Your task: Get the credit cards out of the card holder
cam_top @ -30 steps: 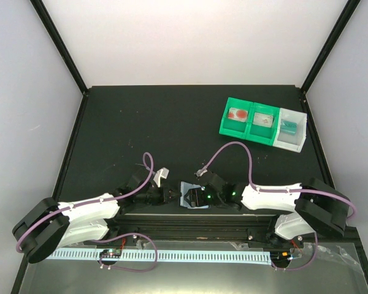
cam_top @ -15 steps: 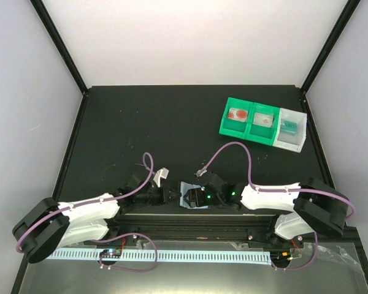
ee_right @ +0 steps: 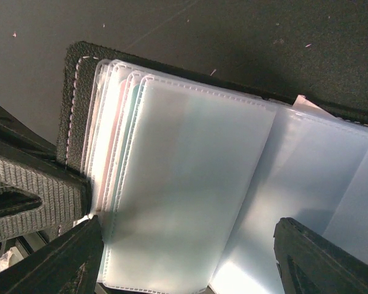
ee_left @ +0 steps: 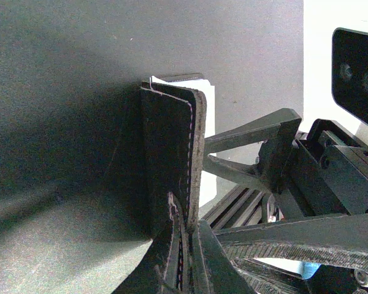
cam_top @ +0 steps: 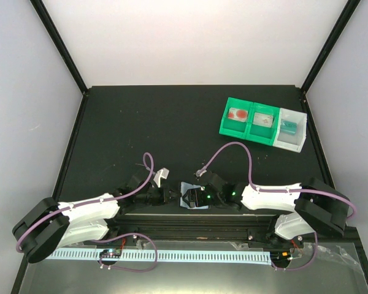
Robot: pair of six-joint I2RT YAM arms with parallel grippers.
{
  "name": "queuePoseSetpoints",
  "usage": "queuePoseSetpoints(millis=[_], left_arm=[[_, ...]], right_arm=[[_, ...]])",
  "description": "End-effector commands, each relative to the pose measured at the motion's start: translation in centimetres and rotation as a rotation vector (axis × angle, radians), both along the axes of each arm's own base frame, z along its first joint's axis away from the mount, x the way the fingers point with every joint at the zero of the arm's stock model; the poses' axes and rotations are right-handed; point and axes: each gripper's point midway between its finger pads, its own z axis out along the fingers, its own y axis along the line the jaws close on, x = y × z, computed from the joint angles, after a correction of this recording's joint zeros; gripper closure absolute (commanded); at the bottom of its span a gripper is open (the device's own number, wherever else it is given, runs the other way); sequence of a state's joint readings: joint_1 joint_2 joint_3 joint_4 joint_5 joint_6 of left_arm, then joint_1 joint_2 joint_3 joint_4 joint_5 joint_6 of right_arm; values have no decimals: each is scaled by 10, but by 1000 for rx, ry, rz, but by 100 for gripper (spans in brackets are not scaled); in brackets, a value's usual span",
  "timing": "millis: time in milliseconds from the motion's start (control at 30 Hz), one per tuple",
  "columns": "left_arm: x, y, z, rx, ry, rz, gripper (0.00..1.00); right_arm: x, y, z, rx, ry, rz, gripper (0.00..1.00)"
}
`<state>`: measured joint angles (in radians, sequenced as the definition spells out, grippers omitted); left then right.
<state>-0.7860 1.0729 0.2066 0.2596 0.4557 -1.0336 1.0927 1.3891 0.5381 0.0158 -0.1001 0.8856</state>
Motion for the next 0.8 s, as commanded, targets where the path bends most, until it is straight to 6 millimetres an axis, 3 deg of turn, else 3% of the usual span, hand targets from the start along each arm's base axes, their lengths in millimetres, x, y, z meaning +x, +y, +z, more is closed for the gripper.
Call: queuePoseSetpoints(millis=[0, 300, 533, 767], left_arm=[[1, -7, 15, -52, -35, -17, 98], [1, -8, 17, -58, -35, -16, 99], [0, -8, 17, -61, -33, -15, 98], [0, -8, 17, -60, -35, -16, 98]], right_arm=[[0, 9, 7, 37, -2, 7, 23], [-3, 9, 0, 14, 17, 8, 22], [-2, -3, -16, -75, 35, -25, 23], [4, -17, -16, -150, -4, -48, 28]])
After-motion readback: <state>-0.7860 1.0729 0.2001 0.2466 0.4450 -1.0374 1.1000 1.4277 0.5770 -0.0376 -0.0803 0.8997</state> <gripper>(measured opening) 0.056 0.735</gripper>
